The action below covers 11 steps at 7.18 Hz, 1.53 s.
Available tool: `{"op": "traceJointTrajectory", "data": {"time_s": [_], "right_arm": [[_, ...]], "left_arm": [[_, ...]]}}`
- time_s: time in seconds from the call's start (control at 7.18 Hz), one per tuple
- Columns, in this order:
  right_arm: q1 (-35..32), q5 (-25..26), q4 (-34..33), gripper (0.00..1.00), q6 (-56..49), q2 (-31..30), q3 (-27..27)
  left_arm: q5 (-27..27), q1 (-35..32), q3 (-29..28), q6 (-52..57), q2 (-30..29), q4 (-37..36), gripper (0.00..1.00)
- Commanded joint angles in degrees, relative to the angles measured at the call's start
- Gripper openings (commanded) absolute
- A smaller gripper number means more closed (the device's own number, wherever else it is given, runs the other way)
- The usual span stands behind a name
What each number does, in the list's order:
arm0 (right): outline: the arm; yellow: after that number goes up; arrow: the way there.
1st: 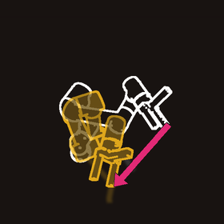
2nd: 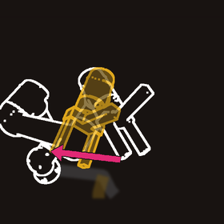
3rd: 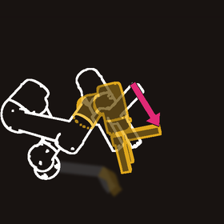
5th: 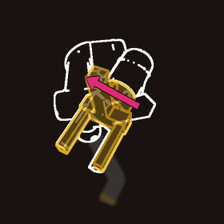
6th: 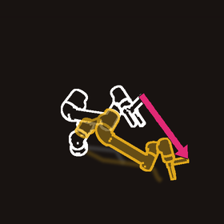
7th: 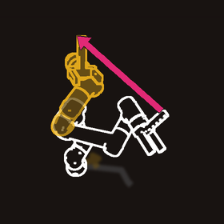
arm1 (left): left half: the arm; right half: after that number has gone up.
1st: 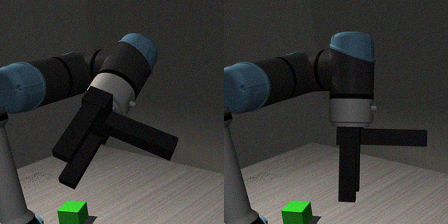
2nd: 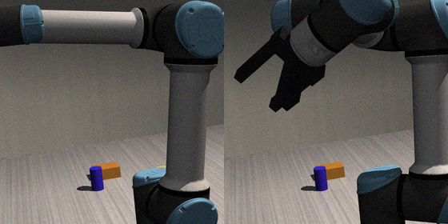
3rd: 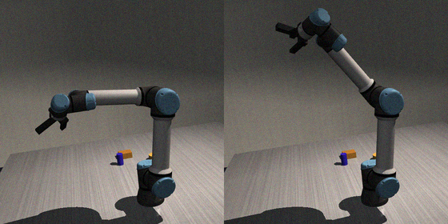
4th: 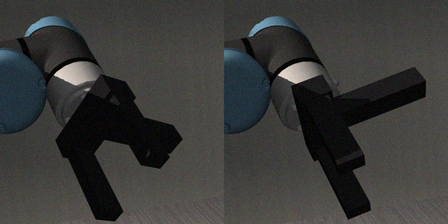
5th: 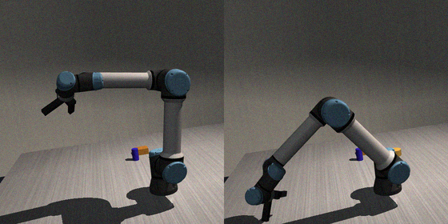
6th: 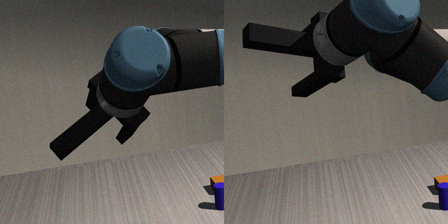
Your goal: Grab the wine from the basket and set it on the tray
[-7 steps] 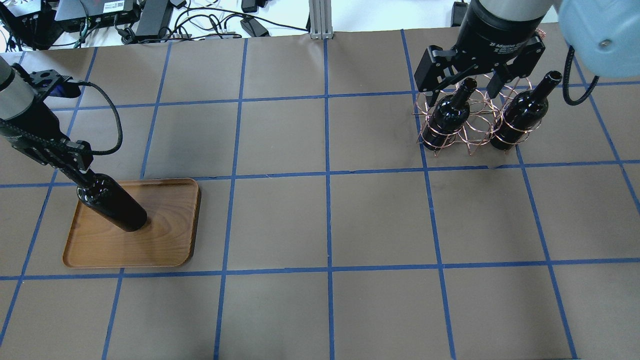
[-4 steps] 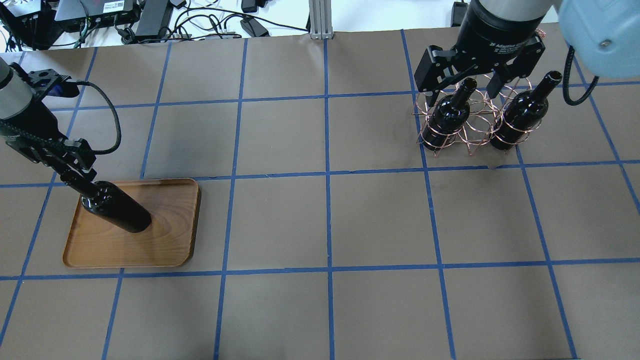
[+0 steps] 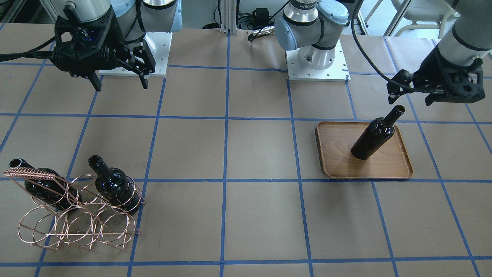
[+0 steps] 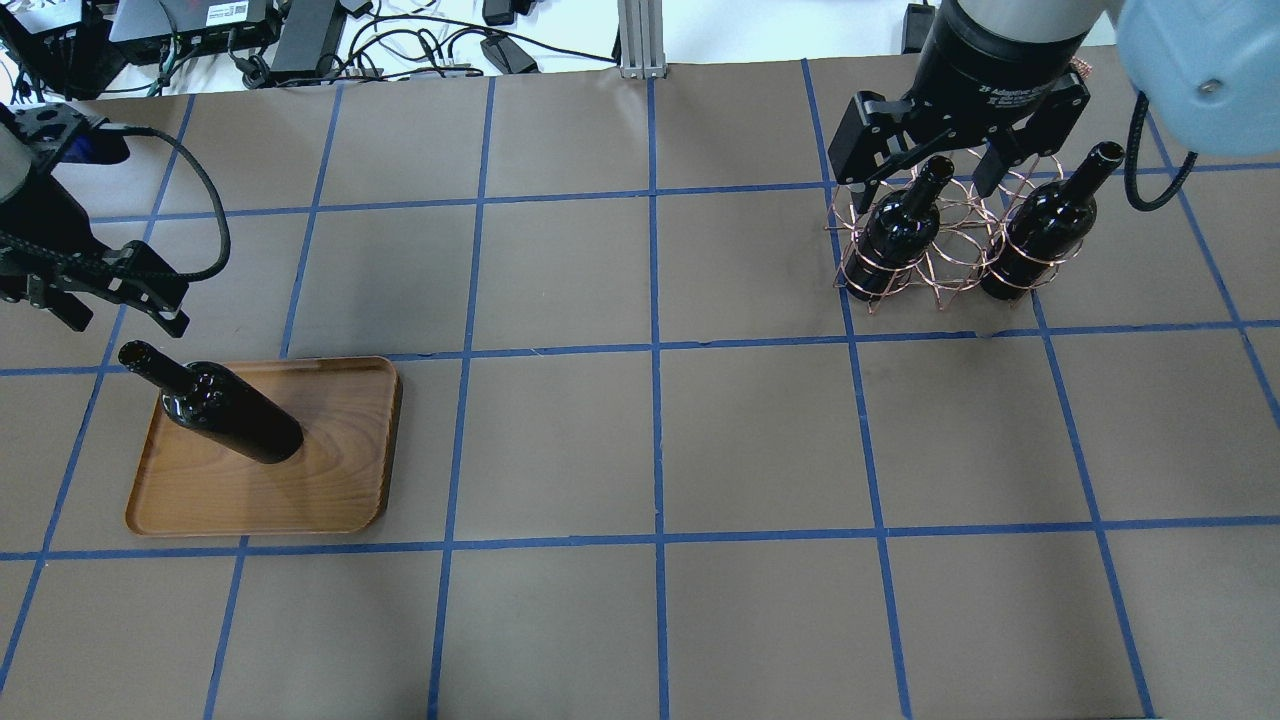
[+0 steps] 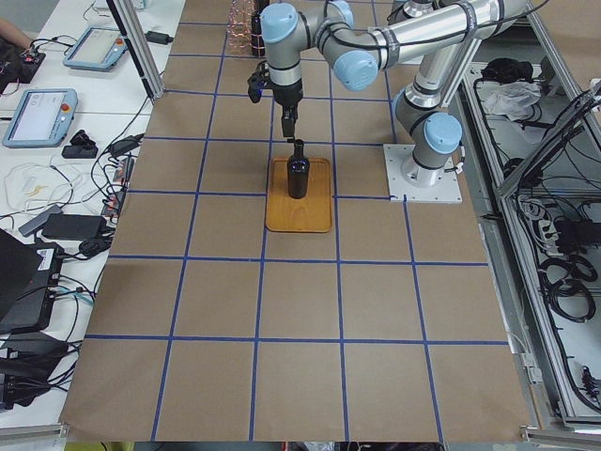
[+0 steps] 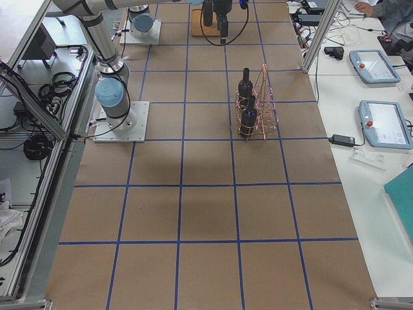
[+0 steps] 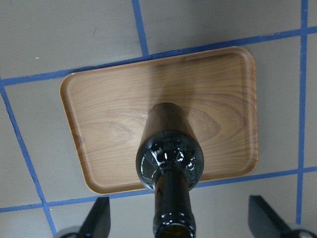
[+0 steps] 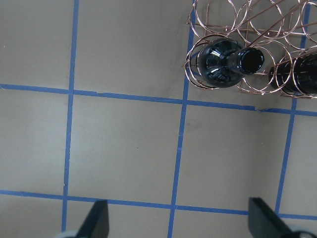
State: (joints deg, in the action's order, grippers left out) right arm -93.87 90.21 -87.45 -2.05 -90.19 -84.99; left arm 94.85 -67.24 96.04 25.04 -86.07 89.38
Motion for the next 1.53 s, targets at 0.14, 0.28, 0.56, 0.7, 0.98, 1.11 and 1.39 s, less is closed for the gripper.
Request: {"op": "traceJointTrajectory", "data": {"time_s": [0.14, 0.28, 0.56, 0.7, 0.98, 1.11, 1.39], "right_arm": [[0.0, -0.03, 0.0, 1.0, 0.03, 0.01, 0.0], [0.0, -0.03, 0.0, 1.0, 0.03, 0.01, 0.0], [0.0, -0.03, 0.0, 1.0, 0.03, 0.01, 0.0], [0.0, -0.03, 0.0, 1.0, 0.03, 0.01, 0.0], [0.0, -0.03, 0.0, 1.0, 0.03, 0.01, 0.0], [0.0, -0.03, 0.0, 1.0, 0.03, 0.01, 0.0], [0.0, -0.03, 0.0, 1.0, 0.03, 0.01, 0.0]], "left_arm": [[-0.46, -3.92, -0.59, -6.98, 4.78, 0.35, 1.0], [-0.46, -6.39, -0.15, -8.24, 5.12, 0.35, 1.0], [-4.83, -10.78, -0.32, -18.06, 5.04, 0.18, 1.0], [-5.29, -13.85, -0.67, -18.44, 4.43, -0.6, 1.0], [-5.56, -18.43, -0.77, -20.1, 4.07, -0.61, 1.0], [-5.12, -19.84, -0.77, -20.73, 3.99, -0.61, 1.0], [-5.47, -20.03, -0.68, -20.82, 3.98, -0.7, 1.0]]}}
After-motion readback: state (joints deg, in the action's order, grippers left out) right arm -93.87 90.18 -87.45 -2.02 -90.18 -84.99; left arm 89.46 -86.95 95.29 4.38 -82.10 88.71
